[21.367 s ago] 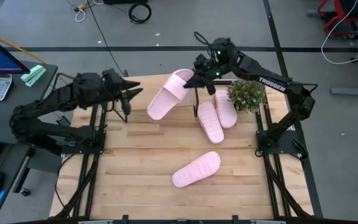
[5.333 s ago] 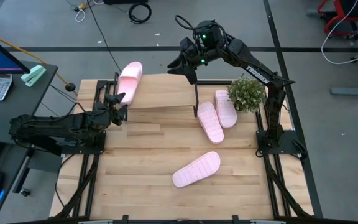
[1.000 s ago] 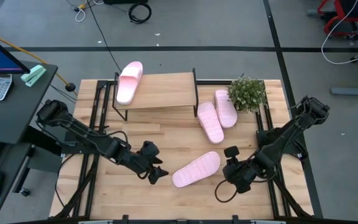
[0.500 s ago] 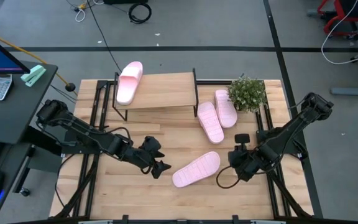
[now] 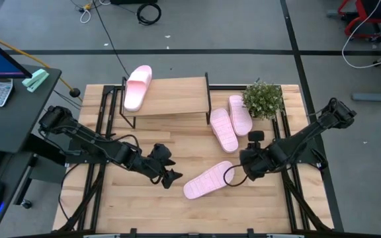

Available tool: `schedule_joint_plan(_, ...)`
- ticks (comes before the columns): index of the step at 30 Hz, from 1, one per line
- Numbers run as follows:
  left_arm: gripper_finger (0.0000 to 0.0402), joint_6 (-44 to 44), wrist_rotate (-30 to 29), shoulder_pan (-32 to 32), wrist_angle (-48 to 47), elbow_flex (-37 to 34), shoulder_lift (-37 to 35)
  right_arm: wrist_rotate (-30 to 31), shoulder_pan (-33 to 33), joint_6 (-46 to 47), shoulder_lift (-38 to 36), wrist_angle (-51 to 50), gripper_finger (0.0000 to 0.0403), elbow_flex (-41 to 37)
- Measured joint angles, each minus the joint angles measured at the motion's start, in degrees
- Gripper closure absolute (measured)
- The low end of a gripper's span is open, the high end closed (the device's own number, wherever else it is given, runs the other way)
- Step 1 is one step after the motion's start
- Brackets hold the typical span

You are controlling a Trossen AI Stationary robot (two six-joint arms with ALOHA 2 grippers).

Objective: Pick and place slides into the shelf
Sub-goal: Put the pink slides on the shelf

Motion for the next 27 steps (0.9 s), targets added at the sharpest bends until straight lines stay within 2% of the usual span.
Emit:
schedule_joint_plan(5, 0.0047, 0.34, -0.41, 0.0, -0.04, 0.0, 0.0, 0.0, -0.61, -6.7, 0.0, 1.09, 0.0279, 0.0)
schedule_joint_plan(13, 0.0047, 0.63, -1.06, 0.67, -0.5, 0.0, 0.0, 3.98, -3.99, -4.15, 0.0, 0.46, 0.0279, 0.0)
schedule_joint_plan(18, 0.0047, 0.63, -1.04, 1.28, -0.5, 0.0, 0.0, 4.63, -6.33, -8.73, 0.0, 1.86, 0.0279, 0.0)
schedule_joint_plan(22, 0.0047, 0.63, -1.04, 1.33, -0.5, 0.0, 0.0, 2.73, -8.07, -11.23, 0.0, 3.53, 0.0269, 0.0)
schedule_joint_plan(27, 0.0047, 0.61, -1.04, 1.33, -0.5, 0.0, 0.0, -3.1, -10.6, -11.82, 0.02, 6.8, 0.0227, 0.0)
